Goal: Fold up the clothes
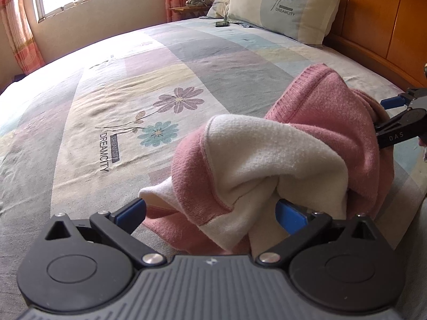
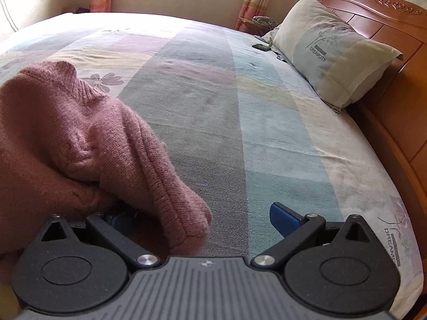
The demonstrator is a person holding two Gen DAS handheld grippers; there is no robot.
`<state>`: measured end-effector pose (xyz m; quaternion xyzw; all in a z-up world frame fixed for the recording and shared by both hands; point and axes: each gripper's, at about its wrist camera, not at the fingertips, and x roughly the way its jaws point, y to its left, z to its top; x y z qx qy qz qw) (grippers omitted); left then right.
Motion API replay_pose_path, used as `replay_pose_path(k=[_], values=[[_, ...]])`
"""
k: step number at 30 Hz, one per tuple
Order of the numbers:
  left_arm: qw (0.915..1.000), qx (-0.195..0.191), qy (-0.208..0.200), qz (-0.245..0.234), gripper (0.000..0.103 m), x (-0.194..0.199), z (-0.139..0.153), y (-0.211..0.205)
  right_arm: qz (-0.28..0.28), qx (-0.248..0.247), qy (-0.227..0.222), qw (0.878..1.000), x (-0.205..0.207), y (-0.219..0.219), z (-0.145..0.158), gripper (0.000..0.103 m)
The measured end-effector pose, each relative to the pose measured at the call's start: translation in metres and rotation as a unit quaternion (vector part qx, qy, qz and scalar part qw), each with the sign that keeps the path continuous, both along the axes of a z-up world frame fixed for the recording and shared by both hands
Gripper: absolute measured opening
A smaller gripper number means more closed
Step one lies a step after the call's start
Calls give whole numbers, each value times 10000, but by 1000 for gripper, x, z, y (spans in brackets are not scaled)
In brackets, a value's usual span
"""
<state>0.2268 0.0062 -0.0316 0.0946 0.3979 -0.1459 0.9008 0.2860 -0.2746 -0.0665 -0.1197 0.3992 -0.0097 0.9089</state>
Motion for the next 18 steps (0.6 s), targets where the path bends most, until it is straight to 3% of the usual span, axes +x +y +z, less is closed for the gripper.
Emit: replay_pose_path(k=[4,10,13,18], values=[[9999,-78,43,52,102,8,-3,5,-169,-95,15,9998,21,-14,0,103],[9999,-153,34,49,102,16,-3,7,-894,-258,-182,9955,51,-43,5,103],[9999,-153,14,59,102,20,-5,3,-930,-150,-85,9955,54,-45,4,103],[9999,-100,-31,110,102,29,-10,-7,-492,-11,-212,9986,26,-19,14,103]])
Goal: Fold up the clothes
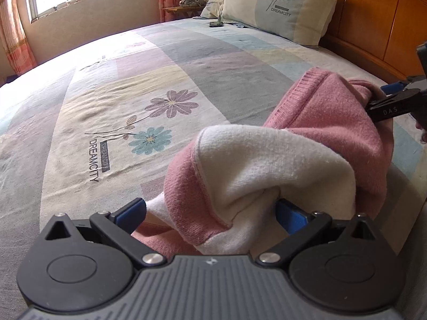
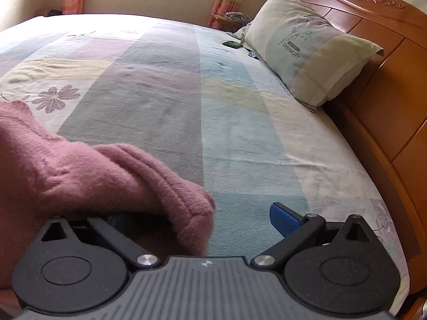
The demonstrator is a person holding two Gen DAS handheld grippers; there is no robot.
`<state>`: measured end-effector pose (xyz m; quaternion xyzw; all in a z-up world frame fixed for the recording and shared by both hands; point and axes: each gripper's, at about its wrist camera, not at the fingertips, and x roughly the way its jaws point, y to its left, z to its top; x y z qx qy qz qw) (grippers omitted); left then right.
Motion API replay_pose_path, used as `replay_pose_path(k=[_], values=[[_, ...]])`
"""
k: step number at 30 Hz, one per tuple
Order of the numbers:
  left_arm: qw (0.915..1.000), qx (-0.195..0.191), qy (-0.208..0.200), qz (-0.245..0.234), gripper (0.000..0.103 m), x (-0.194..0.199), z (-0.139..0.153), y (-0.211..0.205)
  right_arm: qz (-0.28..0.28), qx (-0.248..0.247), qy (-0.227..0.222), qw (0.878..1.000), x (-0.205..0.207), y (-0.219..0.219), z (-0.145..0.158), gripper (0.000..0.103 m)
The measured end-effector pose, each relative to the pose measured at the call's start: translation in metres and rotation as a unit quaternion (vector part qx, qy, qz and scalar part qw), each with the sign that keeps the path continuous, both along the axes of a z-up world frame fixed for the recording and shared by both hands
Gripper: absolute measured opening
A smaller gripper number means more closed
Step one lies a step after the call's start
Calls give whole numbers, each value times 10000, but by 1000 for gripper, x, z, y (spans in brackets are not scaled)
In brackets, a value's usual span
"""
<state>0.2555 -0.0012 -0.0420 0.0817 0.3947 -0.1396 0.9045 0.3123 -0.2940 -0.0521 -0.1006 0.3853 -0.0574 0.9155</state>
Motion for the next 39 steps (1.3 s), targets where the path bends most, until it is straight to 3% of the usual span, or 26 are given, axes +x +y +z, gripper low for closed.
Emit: replay_pose_path(k=[3,8,10,13,19,23,27,33,36,39], values=[[10000,32,-26,31,103,5,-3,-6,214,240,-171,9993,-20,14,13,103],[9928,659,-628,774,103,6,3,7,693,540,-522,9948,-54,38,38,103],[9901,735,-642,1006,103,9,5,23,957,601,-616,9917,-65,48,47,103],[9892,523,-488,1276,102,12,10,51,1363,629,-641,9866,-73,70,53,103],[9937,207,-252,1071,102,-6,5,64,2128,672,-542,9733,-81,120,54,103],[9958,68,-120,910,102,-19,1,68,2524,448,-443,9656,-81,154,48,103],[9972,-70,12,749,102,-31,-4,73,2773,-83,-419,9598,-75,190,38,103],[9986,-212,36,493,102,-37,-5,68,2677,-995,-269,9580,-63,213,9,103],[9990,-247,-46,359,102,-34,-3,59,2401,-1100,-453,9634,-63,195,12,103],[9993,-282,-128,224,102,-30,0,50,1970,-887,-594,9746,-57,170,23,103]])
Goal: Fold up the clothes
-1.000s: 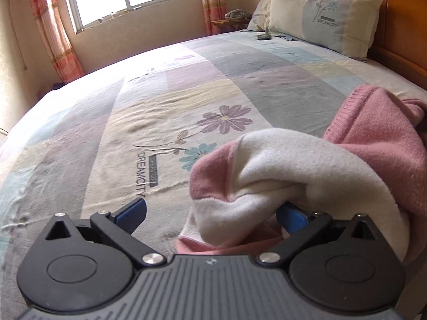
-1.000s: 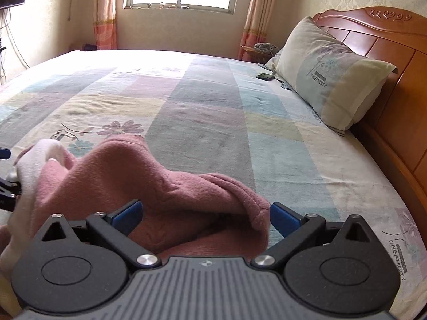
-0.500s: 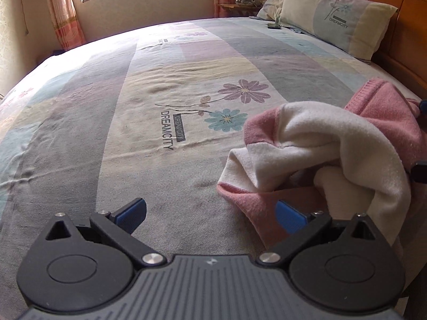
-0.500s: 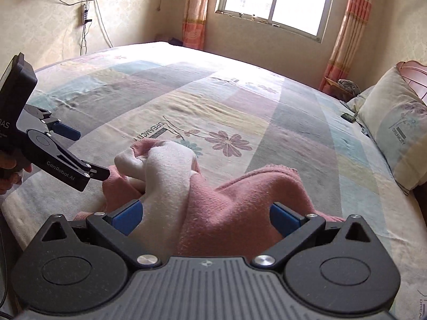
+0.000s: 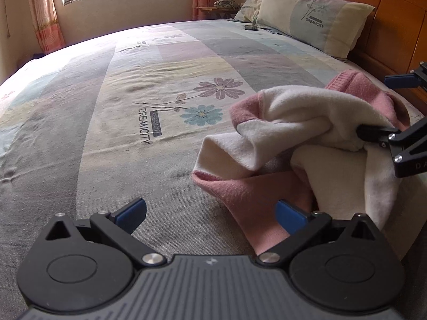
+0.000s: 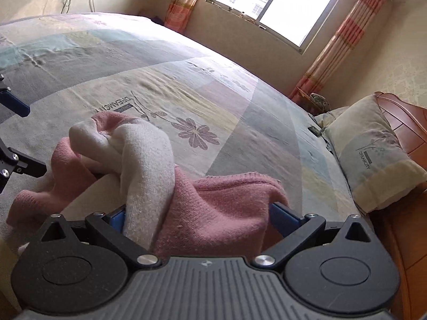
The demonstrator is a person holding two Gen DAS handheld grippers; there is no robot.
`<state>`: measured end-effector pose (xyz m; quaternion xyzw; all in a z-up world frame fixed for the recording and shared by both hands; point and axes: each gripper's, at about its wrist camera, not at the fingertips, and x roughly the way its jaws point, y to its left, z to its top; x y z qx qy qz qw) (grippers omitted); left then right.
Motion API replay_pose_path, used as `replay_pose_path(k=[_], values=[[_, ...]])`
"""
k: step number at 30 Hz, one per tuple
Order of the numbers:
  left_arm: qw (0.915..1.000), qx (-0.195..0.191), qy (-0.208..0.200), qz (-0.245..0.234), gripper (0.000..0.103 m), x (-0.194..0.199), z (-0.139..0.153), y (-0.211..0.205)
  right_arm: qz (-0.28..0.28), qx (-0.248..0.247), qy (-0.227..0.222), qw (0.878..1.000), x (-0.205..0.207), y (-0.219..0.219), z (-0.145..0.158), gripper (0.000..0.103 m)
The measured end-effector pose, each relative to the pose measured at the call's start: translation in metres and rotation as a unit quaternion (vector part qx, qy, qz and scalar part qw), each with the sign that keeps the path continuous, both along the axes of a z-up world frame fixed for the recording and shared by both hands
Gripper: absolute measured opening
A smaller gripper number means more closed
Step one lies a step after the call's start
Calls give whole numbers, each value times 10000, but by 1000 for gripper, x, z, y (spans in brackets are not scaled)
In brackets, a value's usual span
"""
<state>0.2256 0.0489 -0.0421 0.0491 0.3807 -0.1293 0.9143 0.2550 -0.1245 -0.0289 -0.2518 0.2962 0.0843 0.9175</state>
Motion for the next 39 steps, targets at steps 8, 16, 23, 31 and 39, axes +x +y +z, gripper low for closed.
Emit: replay_pose_path(k=[8,16,23,31,39], values=[[9988,-32,-187,-458,102,18,6,-28,-438,586,103,9973,11,-34,2,103],[9990,95,-421,-146,103,82,13,-33,-218,578,97,9980,10,-29,5,103],[9989,384,-161,-205,102,128,-11,-44,-33,614,72,9981,9,-24,9,103],[9973,431,-354,-471,102,75,-9,-36,133,1083,-41,9940,-12,-32,23,103],[9890,145,18,-1475,103,21,-10,-59,-46,1355,0,9908,-38,-46,26,103]])
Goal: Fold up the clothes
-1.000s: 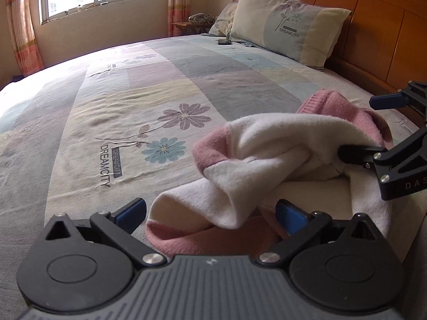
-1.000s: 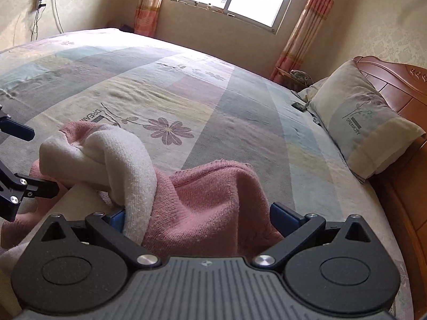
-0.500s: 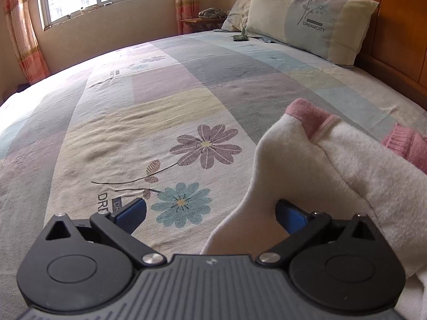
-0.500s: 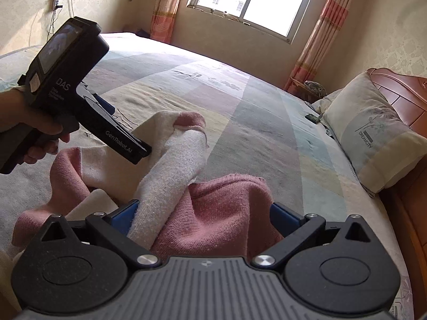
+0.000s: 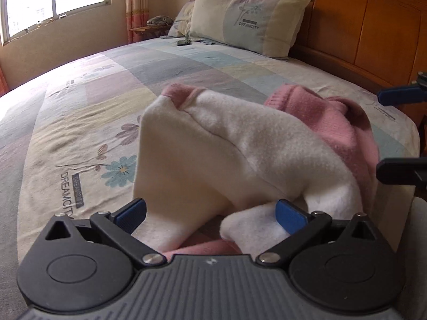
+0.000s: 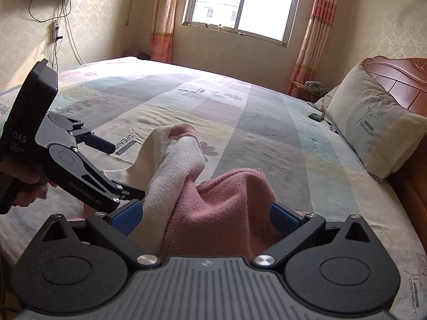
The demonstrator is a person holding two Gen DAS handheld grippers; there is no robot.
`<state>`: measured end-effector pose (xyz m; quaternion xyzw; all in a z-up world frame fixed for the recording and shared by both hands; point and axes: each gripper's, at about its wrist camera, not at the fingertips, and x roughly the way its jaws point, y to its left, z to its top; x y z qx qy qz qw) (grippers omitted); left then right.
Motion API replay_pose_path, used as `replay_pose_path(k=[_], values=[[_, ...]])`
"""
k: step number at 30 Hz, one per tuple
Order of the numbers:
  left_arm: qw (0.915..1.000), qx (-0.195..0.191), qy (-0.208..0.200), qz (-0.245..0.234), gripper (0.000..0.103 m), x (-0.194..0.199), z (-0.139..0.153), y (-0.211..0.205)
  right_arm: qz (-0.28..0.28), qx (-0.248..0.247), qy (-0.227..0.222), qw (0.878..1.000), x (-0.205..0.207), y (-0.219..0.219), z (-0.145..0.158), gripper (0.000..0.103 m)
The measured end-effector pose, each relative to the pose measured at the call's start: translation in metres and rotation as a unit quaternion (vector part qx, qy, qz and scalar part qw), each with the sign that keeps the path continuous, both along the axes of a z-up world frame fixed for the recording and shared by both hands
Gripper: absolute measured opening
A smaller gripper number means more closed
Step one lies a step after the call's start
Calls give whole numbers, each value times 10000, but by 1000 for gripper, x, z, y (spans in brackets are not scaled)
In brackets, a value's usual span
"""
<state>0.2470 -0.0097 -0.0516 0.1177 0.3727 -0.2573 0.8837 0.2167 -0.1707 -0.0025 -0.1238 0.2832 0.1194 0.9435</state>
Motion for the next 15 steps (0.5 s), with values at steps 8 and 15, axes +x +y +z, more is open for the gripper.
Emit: replay_pose_path(k=[8,15], values=[[9998,-76,-71,163,102,-10,0,-8,-176,87,56,9998,-22,-14,-1,103],[9878,232,-1319,794,103,-1,7,-21,-343,226,115,9991,-25,-23,-6,103]])
